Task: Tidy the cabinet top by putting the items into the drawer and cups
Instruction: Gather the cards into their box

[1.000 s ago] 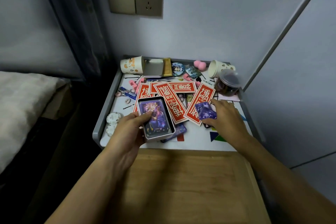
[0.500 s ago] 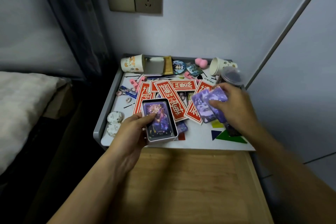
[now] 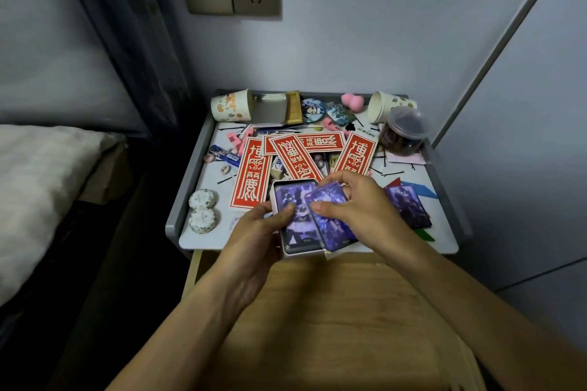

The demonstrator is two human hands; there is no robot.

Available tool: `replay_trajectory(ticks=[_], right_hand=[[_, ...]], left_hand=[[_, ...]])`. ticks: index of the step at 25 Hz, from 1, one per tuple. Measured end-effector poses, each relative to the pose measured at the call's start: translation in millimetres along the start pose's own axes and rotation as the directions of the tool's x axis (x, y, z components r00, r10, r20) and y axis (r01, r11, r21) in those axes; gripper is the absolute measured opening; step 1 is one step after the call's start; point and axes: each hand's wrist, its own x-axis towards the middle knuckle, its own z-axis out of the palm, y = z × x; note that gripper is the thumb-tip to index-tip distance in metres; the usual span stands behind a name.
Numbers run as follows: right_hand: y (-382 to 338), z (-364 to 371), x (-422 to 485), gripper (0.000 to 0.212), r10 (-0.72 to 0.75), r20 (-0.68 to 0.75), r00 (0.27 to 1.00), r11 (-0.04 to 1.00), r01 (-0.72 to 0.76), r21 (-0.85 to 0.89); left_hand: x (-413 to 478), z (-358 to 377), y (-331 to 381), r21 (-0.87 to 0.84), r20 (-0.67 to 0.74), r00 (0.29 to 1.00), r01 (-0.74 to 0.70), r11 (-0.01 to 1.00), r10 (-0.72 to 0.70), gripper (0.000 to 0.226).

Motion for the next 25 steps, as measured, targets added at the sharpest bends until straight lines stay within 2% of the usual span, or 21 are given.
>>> replay_trajectory(ticks=[3, 6, 7, 10, 12, 15, 20, 21, 23, 25], right_hand=[[2, 3, -2, 0.029, -0.009, -0.02, 1.0, 0.998, 0.007, -0.068], [6, 1, -1, 0.023, -0.147, -0.085, 0.986, 0.91, 0.101, -0.401], [7, -2, 0, 0.024, -0.169, -0.089, 0.982, 0.883, 0.111, -0.456], [6, -9, 4, 0.028, -0.118, -0.036, 0.992, 0.938, 0.099, -0.332], [3, -7, 2, 0.023, -0.069, 0.005, 0.998, 0.96, 0.067, -0.272], [3, 1, -2, 0.018, -0.051, 0.017, 0.999, 0.964, 0.053, -0.261], [5, 7, -3, 0.019, -0.113, -0.027, 0.993, 0.953, 0.101, -0.285], [4, 3, -1, 0.018, -0.123, -0.06, 0.991, 0.947, 0.099, -0.304], [7, -19, 9, 0.02, -0.136, -0.219, 0.966, 0.89, 0.022, -0.456], [15, -51, 19, 0.031, -0.12, -0.372, 0.92, 0.723, -0.176, -0.668]], left_hand=[[0, 1, -1, 0.016, -0.001, 1.0, -0.008, 1.0, 0.008, 0.023], [-1, 4, -3, 0.072, -0.008, 0.999, -0.047, 0.996, 0.047, 0.023], [-2, 5, -4, 0.091, -0.007, 0.998, -0.057, 0.994, 0.058, 0.023], [-4, 7, -6, 0.124, 0.022, 0.999, -0.047, 0.991, 0.044, 0.024], [-5, 7, -6, 0.141, 0.059, 0.998, -0.025, 0.99, 0.017, 0.027], [-7, 6, -6, 0.146, 0.107, 0.994, 0.004, 0.989, -0.02, 0.032], [-7, 5, -7, 0.141, 0.088, 0.996, -0.002, 0.99, -0.011, 0.028], [-6, 5, -7, 0.129, 0.074, 0.997, -0.003, 0.992, -0.007, 0.028], [-5, 2, -6, 0.085, 0.029, 1.0, -0.013, 0.996, 0.011, 0.027], [-3, -1, -3, 0.052, -0.02, 0.999, -0.035, 0.998, 0.036, 0.027]])
